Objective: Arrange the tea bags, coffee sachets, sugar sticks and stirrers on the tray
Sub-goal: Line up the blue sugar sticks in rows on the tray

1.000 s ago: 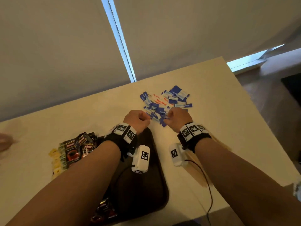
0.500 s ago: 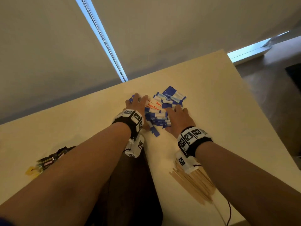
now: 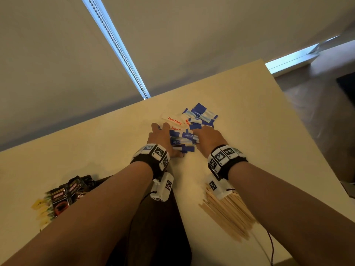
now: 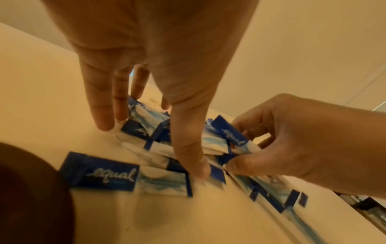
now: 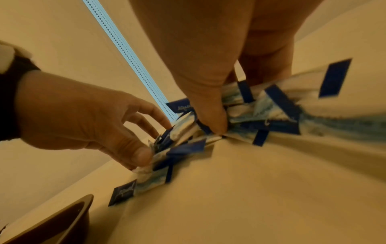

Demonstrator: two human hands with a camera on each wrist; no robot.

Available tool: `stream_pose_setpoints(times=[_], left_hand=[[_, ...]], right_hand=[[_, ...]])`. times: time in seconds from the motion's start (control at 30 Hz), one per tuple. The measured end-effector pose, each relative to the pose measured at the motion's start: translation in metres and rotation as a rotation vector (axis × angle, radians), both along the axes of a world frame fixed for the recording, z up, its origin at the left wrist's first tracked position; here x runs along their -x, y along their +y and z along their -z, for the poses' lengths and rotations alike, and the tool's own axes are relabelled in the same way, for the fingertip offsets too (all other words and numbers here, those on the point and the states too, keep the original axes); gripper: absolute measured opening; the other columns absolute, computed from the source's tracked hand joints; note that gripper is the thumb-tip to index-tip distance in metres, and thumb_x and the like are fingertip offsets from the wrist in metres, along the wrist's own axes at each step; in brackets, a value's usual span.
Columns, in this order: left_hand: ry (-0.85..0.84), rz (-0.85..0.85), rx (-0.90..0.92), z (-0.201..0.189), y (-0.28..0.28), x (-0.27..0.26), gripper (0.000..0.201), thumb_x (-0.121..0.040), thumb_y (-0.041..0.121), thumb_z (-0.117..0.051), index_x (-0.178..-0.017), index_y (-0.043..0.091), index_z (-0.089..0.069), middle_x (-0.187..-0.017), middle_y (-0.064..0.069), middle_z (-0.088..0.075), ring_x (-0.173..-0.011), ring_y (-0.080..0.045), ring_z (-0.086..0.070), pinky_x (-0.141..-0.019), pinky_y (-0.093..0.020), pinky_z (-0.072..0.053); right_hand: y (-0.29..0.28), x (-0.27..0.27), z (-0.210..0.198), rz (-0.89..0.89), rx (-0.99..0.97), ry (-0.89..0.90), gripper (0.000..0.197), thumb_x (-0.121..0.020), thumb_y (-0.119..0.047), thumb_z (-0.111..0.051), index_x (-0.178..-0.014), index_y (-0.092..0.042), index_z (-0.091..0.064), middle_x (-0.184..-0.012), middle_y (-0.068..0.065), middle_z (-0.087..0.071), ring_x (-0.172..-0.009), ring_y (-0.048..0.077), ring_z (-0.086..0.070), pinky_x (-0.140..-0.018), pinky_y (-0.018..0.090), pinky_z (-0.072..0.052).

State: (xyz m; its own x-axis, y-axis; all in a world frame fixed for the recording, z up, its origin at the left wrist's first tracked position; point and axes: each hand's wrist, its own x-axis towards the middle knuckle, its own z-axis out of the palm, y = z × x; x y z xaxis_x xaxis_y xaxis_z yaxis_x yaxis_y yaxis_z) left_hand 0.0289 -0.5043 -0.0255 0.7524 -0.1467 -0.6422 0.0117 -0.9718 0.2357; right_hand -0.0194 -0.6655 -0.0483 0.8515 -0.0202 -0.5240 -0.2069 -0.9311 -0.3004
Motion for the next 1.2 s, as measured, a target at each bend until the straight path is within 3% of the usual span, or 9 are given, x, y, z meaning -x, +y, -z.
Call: stream_pose_setpoints(times=[0.17, 0.3, 0.53, 0.73, 0.87, 0.93, 1.0, 1.1, 1.2], left_hand=[[-0.039, 0.161, -0.078, -0.002, 0.008, 0.001, 0.104, -0.066, 0.036, -0.092, -0.149, 0.030, -0.029, -0.154, -0.008, -0.016, -0.135, -0.036, -0.035, -0.106, -0.047, -0.045], [-0.064, 0.266, -0.110, 0.000, 0.001, 0.005, 0.097, -0.070, 0.029, -0.089, -0.146, 0.026, -0.028, -0.150, -0.009, -0.020, -0.132, -0.038, -0.037, -0.100, -0.047, -0.048], [-0.034, 0.286, -0.030, 0.006, -0.004, 0.005, 0.069, -0.087, 0.023, -0.074, -0.145, 0.023, -0.037, -0.139, -0.009, -0.037, -0.117, -0.031, -0.055, -0.095, -0.038, -0.050], [0.024, 0.356, -0.061, 0.006, -0.005, 0.006, 0.040, -0.098, 0.023, -0.056, -0.137, 0.020, -0.050, -0.148, -0.008, -0.039, -0.124, -0.029, -0.053, -0.100, -0.035, -0.045], [0.020, 0.364, -0.061, 0.000, -0.005, 0.005, 0.035, -0.101, 0.023, -0.051, -0.136, 0.018, -0.054, -0.154, -0.007, -0.038, -0.130, -0.028, -0.050, -0.102, -0.034, -0.043], [0.006, 0.351, -0.040, -0.002, -0.003, 0.006, 0.037, -0.102, 0.023, -0.051, -0.138, 0.017, -0.054, -0.152, -0.006, -0.042, -0.132, -0.027, -0.049, -0.103, -0.032, -0.042], [-0.010, 0.341, -0.017, -0.005, -0.002, 0.007, 0.034, -0.101, 0.021, -0.052, -0.134, 0.014, -0.057, -0.144, -0.007, -0.051, -0.127, -0.027, -0.053, -0.097, -0.031, -0.043], [-0.086, 0.302, 0.039, -0.015, -0.001, 0.008, 0.022, -0.099, 0.019, -0.054, -0.119, 0.011, -0.060, -0.120, -0.008, -0.061, -0.107, -0.025, -0.058, -0.078, -0.028, -0.037], [-0.143, 0.230, 0.125, -0.026, 0.002, 0.010, 0.013, -0.098, 0.020, -0.057, -0.108, 0.012, -0.059, -0.106, -0.009, -0.061, -0.098, -0.025, -0.058, -0.077, -0.030, -0.037]], right_hand=[[-0.008, -0.003, -0.006, -0.009, -0.001, 0.002, 0.023, -0.092, -0.011, -0.060, -0.114, -0.015, -0.065, -0.116, 0.009, -0.064, -0.108, 0.028, -0.060, -0.074, 0.027, -0.038], [-0.012, -0.002, -0.010, 0.034, -0.029, -0.009, 0.019, -0.089, -0.008, -0.063, -0.107, -0.014, -0.068, -0.106, 0.008, -0.067, -0.099, 0.028, -0.063, -0.071, 0.028, -0.040], [-0.018, 0.000, -0.019, 0.116, -0.081, -0.003, 0.031, -0.088, -0.003, -0.061, -0.117, -0.013, -0.059, -0.113, 0.013, -0.062, -0.105, 0.032, -0.060, -0.074, 0.031, -0.042], [-0.015, -0.001, -0.024, 0.101, -0.047, 0.039, 0.037, -0.091, -0.008, -0.061, -0.127, -0.013, -0.054, -0.123, 0.013, -0.058, -0.108, 0.031, -0.059, -0.090, 0.038, -0.051], [-0.013, 0.001, -0.026, 0.073, 0.026, 0.095, 0.045, -0.090, -0.019, -0.064, -0.132, -0.020, -0.048, -0.132, 0.009, -0.049, -0.116, 0.031, -0.053, -0.094, 0.042, -0.049], [-0.010, 0.001, -0.031, 0.025, 0.118, 0.091, 0.050, -0.089, -0.028, -0.064, -0.135, -0.023, -0.044, -0.138, 0.006, -0.043, -0.124, 0.033, -0.045, -0.098, 0.046, -0.045], [-0.005, 0.001, -0.035, -0.050, 0.176, -0.003, 0.052, -0.089, -0.034, -0.061, -0.137, -0.024, -0.043, -0.143, 0.003, -0.040, -0.132, 0.034, -0.036, -0.104, 0.049, -0.038], [0.008, 0.001, -0.036, -0.154, -0.021, -0.141, 0.051, -0.088, -0.033, -0.062, -0.137, -0.024, -0.048, -0.140, 0.001, -0.047, -0.131, 0.030, -0.038, -0.108, 0.047, -0.037], [0.020, 0.005, -0.034, -0.064, -0.381, -0.148, 0.045, -0.089, -0.027, -0.066, -0.132, -0.022, -0.055, -0.124, 0.002, -0.058, -0.118, 0.024, -0.051, -0.101, 0.041, -0.044]])
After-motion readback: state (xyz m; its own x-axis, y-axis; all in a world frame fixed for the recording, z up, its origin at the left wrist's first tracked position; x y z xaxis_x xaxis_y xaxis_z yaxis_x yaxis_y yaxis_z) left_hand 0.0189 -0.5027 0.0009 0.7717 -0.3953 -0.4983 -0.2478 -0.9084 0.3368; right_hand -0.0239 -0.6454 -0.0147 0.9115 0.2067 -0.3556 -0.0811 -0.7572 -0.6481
